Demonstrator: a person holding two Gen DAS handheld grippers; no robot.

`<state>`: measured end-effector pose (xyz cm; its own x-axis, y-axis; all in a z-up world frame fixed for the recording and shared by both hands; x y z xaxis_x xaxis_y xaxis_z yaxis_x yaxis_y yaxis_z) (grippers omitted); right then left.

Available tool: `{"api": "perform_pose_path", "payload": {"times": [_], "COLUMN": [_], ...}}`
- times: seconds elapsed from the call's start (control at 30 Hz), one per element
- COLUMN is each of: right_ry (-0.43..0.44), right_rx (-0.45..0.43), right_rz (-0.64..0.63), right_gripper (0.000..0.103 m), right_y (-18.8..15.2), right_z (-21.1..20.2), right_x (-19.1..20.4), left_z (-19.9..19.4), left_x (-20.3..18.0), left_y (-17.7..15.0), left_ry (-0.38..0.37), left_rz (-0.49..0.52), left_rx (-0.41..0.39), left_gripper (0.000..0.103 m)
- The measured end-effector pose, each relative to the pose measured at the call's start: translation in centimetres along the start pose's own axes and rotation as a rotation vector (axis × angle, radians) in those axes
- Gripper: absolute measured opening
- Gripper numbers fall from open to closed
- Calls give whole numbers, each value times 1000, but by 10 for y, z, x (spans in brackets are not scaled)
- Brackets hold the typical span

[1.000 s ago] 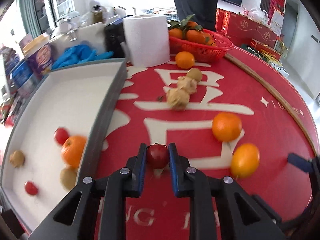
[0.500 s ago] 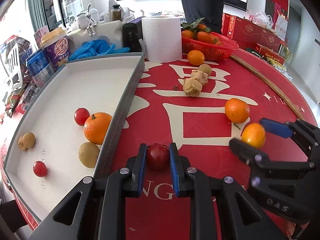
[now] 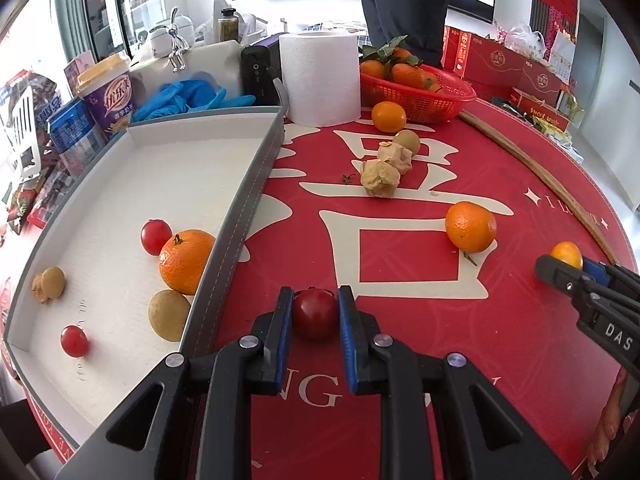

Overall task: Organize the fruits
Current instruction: 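Grasp a red cherry tomato with the left tool while the right tool grasps a yellow orange, then carry the tomato and yellow orange over the white tray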

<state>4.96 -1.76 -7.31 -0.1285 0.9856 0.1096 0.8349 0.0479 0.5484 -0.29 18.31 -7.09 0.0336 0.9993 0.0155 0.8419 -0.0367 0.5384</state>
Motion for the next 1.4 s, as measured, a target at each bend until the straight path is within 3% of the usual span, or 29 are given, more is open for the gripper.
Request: {"api": "perform_pose_path", "payload": {"times": [0.3, 0.73, 1.4], "right_ry": [43, 61, 72], "right_rx": [11, 9, 6], "right_rz": [38, 19, -129], "right_gripper": [39, 39, 39], "right_y": [0, 6, 28], "right_z": [-4, -12, -17], "right_x": [0, 13, 94], "left_z": [-17, -44, -46], "left_x": [3, 21, 95], "left_y": [3, 21, 22], "left_ry": [-46, -22, 0], "left_rz": [-10, -14, -139], "left_rx": [-18, -92, -115], "left_gripper": [23, 23, 23]}}
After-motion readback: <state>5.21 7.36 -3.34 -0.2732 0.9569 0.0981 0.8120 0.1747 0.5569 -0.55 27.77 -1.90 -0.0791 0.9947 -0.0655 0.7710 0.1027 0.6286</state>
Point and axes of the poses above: each gripper's, at about its wrist camera, not at the fingertips, and z roughly the way its jaws point, x to its left, y to its top, the point moved 10 cm from there along z, roughly the way its jaws point, and after that the axes turned 5 degrees about x, right-handed, at the moved point
